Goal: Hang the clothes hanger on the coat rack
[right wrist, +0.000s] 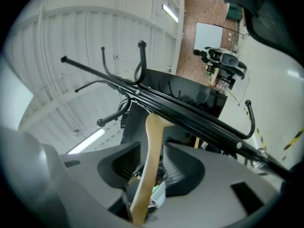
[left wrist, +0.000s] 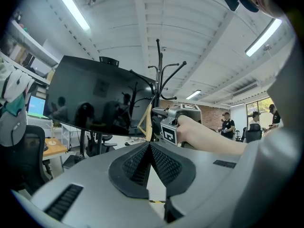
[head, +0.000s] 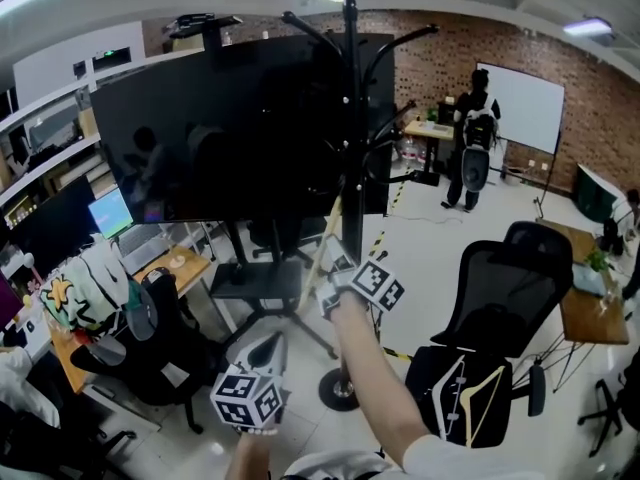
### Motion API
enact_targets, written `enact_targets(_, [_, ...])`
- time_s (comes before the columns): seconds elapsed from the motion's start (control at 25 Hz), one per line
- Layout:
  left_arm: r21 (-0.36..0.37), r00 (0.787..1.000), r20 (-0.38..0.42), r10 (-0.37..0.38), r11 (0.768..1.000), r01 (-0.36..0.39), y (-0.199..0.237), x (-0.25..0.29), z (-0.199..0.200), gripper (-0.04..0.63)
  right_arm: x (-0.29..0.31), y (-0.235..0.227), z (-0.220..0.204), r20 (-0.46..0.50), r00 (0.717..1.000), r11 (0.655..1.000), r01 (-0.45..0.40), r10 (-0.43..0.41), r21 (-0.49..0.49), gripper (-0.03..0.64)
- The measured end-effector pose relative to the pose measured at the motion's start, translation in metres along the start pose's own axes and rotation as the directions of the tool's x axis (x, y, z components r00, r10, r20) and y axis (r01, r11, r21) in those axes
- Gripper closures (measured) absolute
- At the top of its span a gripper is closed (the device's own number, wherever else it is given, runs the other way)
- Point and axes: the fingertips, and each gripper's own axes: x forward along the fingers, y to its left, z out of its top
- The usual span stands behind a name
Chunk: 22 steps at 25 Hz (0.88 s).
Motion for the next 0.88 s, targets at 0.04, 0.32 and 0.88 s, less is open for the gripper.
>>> enact_targets(0.04, [-0.005,1.0,0.0,0.0,1.0,0.0,-0.001,-0.002,-0.001,0.604,-0.008,0.003,0.001,-0.005,1.0,0.998,0.015,-0.015,-0.053,0.448])
enact_targets(0.32, [-0.029,0.999,-0.017,-0.042,0.999,0.041,-0.014,-0.031,-0.017,0.604,-0.094,0.036,0.01,0.003,0.999,0.955,0.039,-0.039,-0.293,0.448])
enact_targets(0.88, [-0.072,0.973,-0.065,-0.223,0.973,0.218,-0.096,-0.124,-0.074,0.604,-0.333,0.081,-0.089,-0.144,0.972,0.864,0.09,-0.184,-0.495,0.617])
